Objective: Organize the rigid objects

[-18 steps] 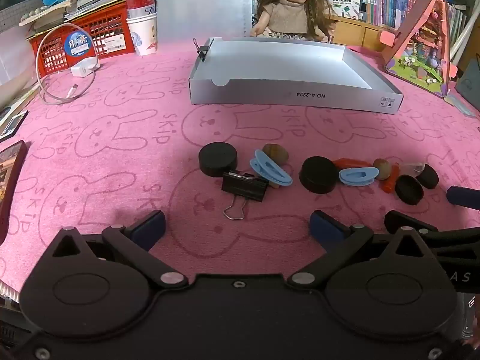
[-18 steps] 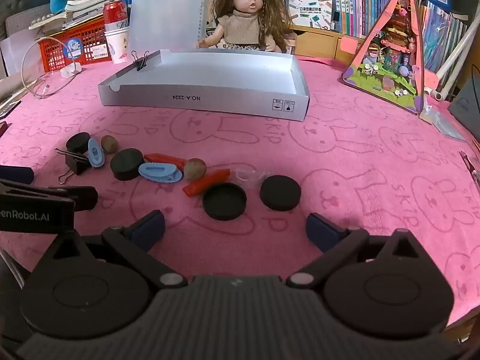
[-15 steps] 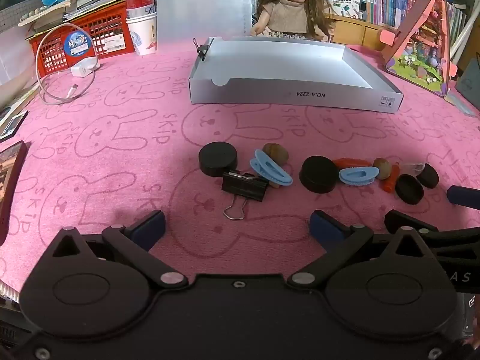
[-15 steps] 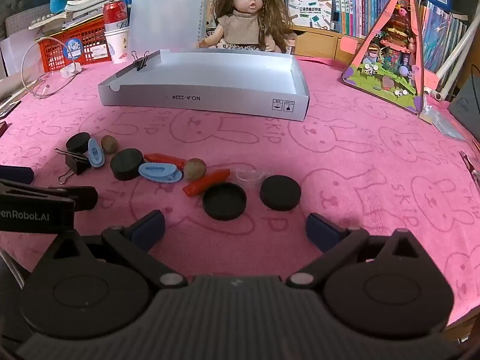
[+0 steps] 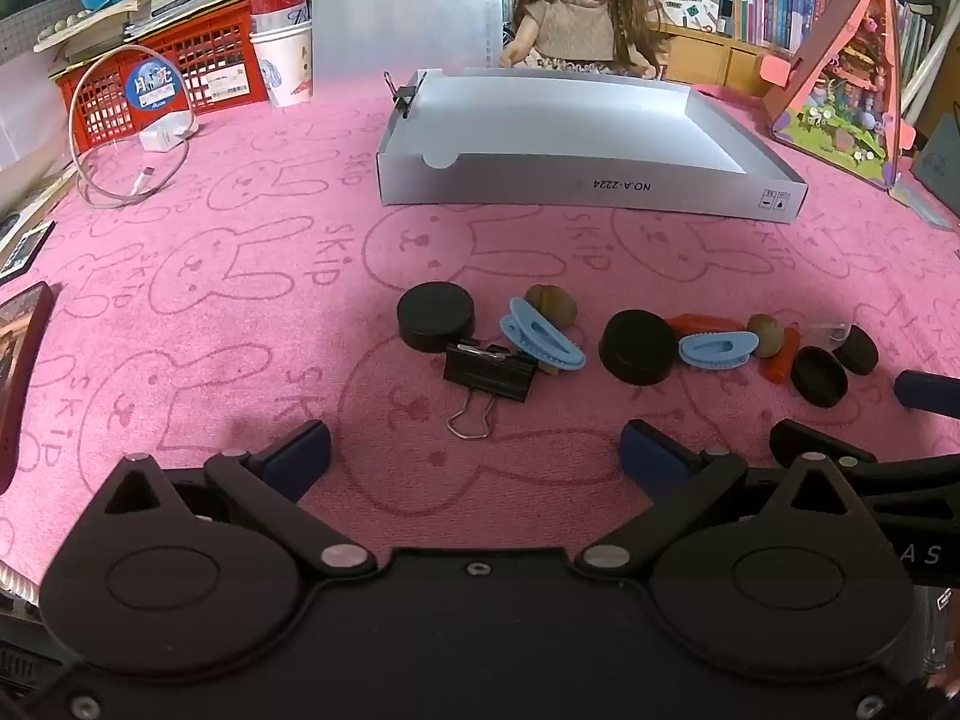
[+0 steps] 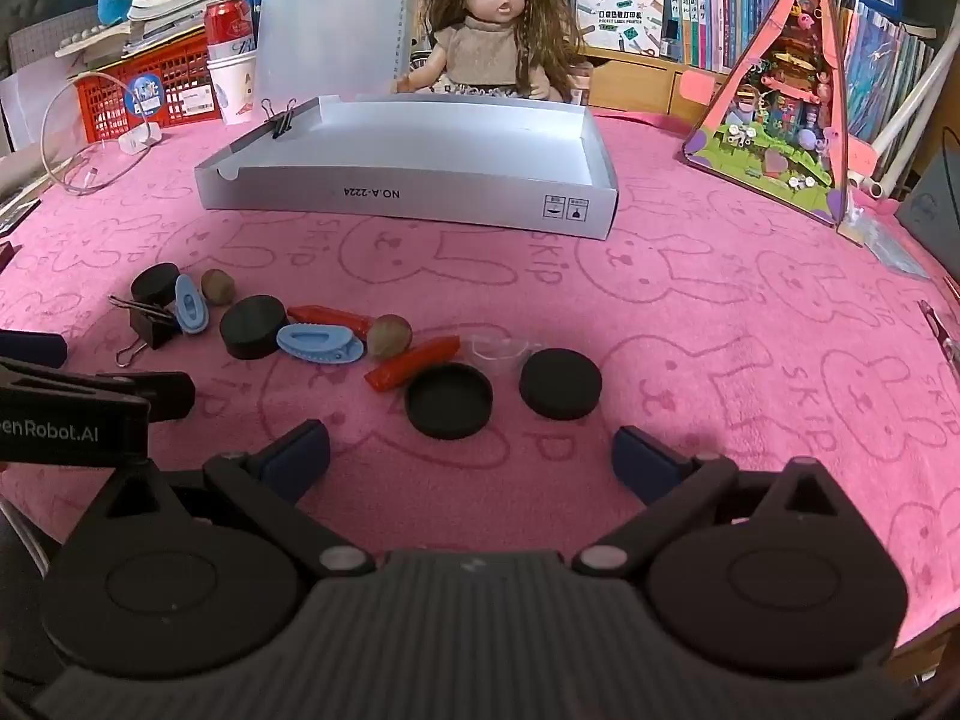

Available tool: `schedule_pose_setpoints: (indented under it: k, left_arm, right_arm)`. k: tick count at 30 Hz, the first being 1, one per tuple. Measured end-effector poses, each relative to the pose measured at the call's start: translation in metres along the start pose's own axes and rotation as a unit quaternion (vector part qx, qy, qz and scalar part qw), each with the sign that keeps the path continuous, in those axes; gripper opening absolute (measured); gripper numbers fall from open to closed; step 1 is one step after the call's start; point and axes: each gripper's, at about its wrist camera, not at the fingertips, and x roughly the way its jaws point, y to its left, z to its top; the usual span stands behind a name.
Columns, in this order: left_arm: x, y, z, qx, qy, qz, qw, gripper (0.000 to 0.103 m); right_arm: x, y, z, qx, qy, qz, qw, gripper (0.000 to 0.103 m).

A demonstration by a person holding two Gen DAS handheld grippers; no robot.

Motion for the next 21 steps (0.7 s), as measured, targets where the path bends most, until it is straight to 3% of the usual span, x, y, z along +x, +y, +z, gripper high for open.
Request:
schedule_pose_setpoints:
  k: [21]
  left_arm:
    - [0.0011,0.0003,0.0038,0.0,0.003,0.001,1.0,0.103]
  right_arm:
    - [-0.0002,0.0012,-0.0002,0.005,0.001,-0.004,1.0,0.103]
